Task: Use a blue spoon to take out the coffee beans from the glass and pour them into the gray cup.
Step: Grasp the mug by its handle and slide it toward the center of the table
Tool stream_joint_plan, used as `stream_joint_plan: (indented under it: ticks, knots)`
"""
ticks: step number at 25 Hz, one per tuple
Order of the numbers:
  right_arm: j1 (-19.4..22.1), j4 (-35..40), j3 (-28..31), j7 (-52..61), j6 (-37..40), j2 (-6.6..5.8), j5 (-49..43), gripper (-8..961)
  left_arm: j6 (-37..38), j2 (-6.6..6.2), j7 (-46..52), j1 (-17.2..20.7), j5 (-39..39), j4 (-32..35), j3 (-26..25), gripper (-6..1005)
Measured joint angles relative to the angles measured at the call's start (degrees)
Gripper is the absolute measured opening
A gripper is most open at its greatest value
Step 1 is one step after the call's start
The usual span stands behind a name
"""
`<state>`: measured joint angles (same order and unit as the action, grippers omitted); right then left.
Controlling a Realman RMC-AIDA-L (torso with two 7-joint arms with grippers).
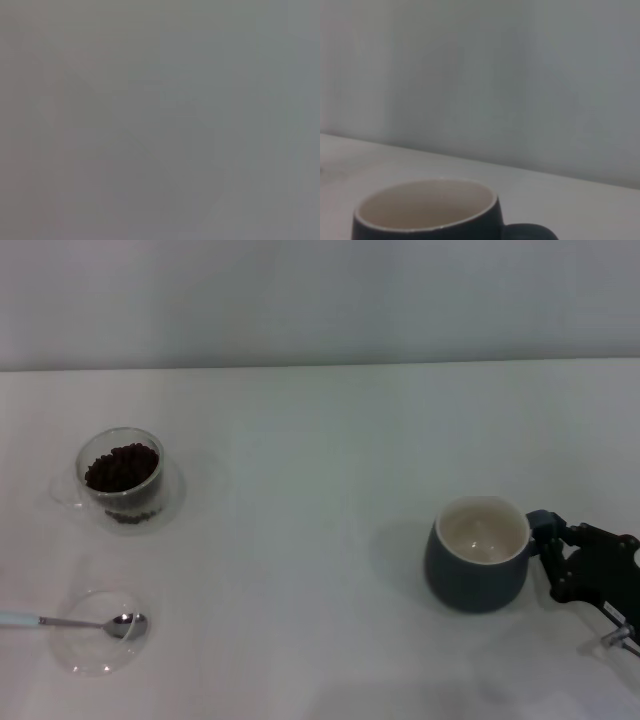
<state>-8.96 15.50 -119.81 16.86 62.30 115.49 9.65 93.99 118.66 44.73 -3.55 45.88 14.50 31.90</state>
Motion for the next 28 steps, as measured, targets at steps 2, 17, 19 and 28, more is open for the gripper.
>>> stream_joint_plan:
  ticks: [2,17,19,28]
  knots:
    - [0.0,0.9,-0.88,0.0,0.11,0.0,-0.01,126,0.03,0.02,0.01,0.12,0.01,0.0,0.05,871]
    - [-1.74,5.28,-7.13,-0.37,-0.77,0.1,-0.08,126,0.28,0.17,0.06,0.04,0.09,-0.92,0.45,872]
    - [-2.09,5.84,-7.52,-0.82,-1.62,0.19,-0.03,126,0.32,0.16,0.03,-0.04,0.09,-1.19,0.44,871]
    - [-4.23,8.66,-10.58,-2.37,-4.39,0.5,0.36,127,0.41,0.16,0.0,0.01,0.08,-1.49,0.44,872]
